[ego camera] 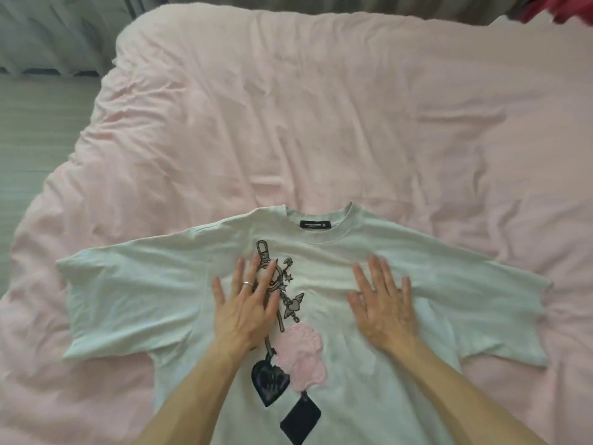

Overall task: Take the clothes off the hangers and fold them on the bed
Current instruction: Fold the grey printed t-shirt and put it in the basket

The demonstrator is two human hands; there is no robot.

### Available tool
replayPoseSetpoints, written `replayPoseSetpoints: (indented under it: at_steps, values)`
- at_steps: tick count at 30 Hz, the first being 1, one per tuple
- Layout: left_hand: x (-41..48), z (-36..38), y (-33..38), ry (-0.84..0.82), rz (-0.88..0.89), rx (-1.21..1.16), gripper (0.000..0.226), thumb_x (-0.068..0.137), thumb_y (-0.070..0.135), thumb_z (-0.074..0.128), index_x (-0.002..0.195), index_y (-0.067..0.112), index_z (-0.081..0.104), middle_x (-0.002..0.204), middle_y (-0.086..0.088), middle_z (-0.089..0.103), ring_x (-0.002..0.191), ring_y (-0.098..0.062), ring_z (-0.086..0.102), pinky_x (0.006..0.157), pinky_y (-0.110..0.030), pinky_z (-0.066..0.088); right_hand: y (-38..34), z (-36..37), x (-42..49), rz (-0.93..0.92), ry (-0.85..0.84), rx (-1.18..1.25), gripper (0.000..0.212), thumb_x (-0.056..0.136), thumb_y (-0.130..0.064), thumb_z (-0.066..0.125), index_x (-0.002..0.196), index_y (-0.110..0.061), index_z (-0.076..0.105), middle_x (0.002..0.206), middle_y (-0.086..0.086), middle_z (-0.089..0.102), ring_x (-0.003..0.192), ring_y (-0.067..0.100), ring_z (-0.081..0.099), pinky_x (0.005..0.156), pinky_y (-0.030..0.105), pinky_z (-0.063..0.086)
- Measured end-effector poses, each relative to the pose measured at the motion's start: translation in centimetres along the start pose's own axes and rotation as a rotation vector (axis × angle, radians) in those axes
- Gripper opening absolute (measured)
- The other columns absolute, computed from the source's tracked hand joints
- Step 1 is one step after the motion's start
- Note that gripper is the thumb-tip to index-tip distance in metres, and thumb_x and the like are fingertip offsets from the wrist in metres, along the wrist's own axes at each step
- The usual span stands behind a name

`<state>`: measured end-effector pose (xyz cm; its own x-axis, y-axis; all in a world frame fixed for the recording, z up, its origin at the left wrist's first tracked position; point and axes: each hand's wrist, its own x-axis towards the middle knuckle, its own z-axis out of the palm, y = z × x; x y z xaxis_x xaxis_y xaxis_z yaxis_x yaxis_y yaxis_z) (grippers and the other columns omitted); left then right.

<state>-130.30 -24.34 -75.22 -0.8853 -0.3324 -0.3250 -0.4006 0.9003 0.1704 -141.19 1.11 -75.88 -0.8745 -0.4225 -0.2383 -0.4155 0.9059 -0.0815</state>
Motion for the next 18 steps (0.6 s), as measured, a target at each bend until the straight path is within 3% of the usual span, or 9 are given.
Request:
replayPoseSetpoints:
  at_steps: [2,4,6,9,11,14,18]
  values:
    - [0.4,-0.4,0.6,-0.022,-0.059,0.007,0.061,0.099,0.054,0.016,0.156,0.047,-0.003,0.166,0.012,-0.012,0.153,-0.017,-0.015,0.116,-0.065,-0.005,3.8,-0.8,-0.1,0.113,-0.048,-0.024,0.071,0.095,-0.062,0.006,0.159,-0.033,0.018,0.167,-0.003,-0.001,0.154,0.018,-0.001,0.12,0.057,0.0]
    - [0.9,-1.8,2.2,0.03,-0.098,-0.025,0.058,0.097,0.044,0.03,0.154,0.04,0.023,0.167,0.001,0.016,0.154,-0.025,0.01,0.116,-0.062,0.011,6.3,-2.1,0.2,0.181,-0.086,0.003,0.078,0.089,-0.067,0.0,0.159,-0.035,0.015,0.168,0.0,0.001,0.155,0.021,-0.002,0.119,0.056,-0.004]
    - [2.3,-3.6,3.8,0.173,-0.152,-0.105,0.054,0.093,0.039,0.038,0.147,0.029,0.039,0.158,-0.006,0.035,0.144,-0.03,0.031,0.113,-0.052,0.026,7.3,-3.8,1.7,0.238,0.02,0.117,0.083,0.087,-0.068,0.008,0.154,-0.026,0.035,0.165,0.008,0.021,0.152,0.026,0.012,0.119,0.056,0.006]
    - [5.9,-5.9,4.4,0.246,-0.217,-0.147,0.06,0.095,0.038,0.052,0.15,0.024,0.034,0.158,-0.008,0.034,0.144,-0.03,0.03,0.114,-0.045,0.026,7.1,-5.8,5.2,0.178,0.207,0.226,0.071,0.088,-0.058,0.032,0.138,-0.014,0.055,0.148,0.012,0.048,0.138,0.033,0.04,0.109,0.052,0.033]
    - [8.4,-7.1,4.3,0.257,-0.205,-0.078,0.062,0.095,0.045,0.053,0.151,0.026,0.033,0.158,-0.007,0.034,0.144,-0.029,0.031,0.114,-0.045,0.026,6.4,-6.8,8.0,0.084,0.142,0.257,0.066,0.089,-0.055,0.038,0.142,-0.017,0.049,0.147,0.008,0.049,0.134,0.031,0.041,0.107,0.046,0.035]
    - [11.3,-8.3,4.2,0.231,-0.213,-0.019,0.052,0.096,0.051,0.051,0.142,0.026,0.048,0.15,-0.006,0.045,0.139,-0.029,0.037,0.111,-0.044,0.029,5.1,-7.1,11.7,0.05,0.079,0.256,0.055,0.097,-0.051,0.046,0.144,-0.023,0.044,0.146,0.004,0.046,0.133,0.029,0.038,0.106,0.042,0.033]
    - [13.6,-8.8,3.2,0.284,-0.109,0.053,0.029,0.098,0.043,0.055,0.118,0.024,0.062,0.125,-0.007,0.06,0.119,-0.029,0.054,0.1,-0.042,0.033,4.2,-6.5,15.3,0.089,0.14,0.282,0.026,0.1,-0.034,0.049,0.116,-0.015,0.057,0.124,0.009,0.053,0.119,0.032,0.045,0.093,0.042,0.036]
